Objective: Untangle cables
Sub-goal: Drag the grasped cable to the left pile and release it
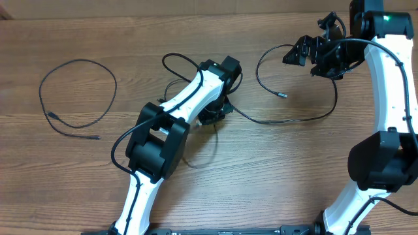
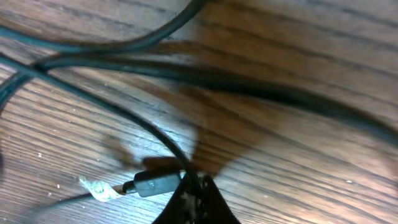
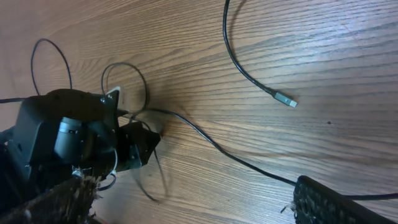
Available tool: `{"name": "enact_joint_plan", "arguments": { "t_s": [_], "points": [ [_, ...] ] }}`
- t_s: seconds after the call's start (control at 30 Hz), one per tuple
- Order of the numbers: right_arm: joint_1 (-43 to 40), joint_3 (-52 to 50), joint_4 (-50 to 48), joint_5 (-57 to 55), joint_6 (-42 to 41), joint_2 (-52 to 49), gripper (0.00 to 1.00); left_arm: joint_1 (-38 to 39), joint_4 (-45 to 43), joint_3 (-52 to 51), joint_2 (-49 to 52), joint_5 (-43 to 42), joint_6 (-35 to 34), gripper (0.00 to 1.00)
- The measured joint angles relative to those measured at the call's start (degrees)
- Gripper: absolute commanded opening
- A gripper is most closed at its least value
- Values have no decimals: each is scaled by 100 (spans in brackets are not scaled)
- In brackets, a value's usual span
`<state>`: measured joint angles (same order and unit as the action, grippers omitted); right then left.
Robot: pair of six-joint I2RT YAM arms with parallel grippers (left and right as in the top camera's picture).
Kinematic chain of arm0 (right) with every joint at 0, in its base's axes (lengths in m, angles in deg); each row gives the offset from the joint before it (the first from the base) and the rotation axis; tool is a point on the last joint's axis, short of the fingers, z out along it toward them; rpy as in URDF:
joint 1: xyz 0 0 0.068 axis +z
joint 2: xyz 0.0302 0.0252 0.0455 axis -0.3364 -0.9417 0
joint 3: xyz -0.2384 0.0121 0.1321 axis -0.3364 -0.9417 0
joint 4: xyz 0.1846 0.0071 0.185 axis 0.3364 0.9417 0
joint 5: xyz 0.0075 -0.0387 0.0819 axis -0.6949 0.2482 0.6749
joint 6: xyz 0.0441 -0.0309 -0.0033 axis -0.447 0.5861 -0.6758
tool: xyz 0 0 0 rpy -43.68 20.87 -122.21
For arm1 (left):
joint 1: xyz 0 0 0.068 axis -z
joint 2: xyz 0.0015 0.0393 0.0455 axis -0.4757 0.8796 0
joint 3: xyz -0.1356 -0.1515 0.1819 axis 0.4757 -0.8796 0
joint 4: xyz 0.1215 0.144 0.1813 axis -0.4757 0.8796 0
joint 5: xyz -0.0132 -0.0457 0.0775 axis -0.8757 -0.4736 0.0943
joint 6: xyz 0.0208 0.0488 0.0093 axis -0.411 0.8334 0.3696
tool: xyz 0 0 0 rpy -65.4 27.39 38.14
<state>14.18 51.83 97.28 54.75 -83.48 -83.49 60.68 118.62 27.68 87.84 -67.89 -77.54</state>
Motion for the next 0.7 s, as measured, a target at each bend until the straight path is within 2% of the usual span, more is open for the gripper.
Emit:
{"name": "enact_joint_plan", "arguments": {
  "t_s": [0.17,0.3,0.5,0.53,0.7],
  "points": [
    [0,0,-2,2,0,0,100,-13,-103,0,-2,31,470,4],
    [0,0,-105,2,0,0,100,-96,79,52,-291,46,1322,5],
    [72,0,-122,-2,0,2,100,-177,13,826,-2538,90,2704,5],
    [94,0,-120,2,0,0,100,-184,-101,1091,-3373,107,3104,5],
    [308,0,-125,-2,2,2,100,-605,-328,1268,-4911,197,3692,4]
  ]
}}
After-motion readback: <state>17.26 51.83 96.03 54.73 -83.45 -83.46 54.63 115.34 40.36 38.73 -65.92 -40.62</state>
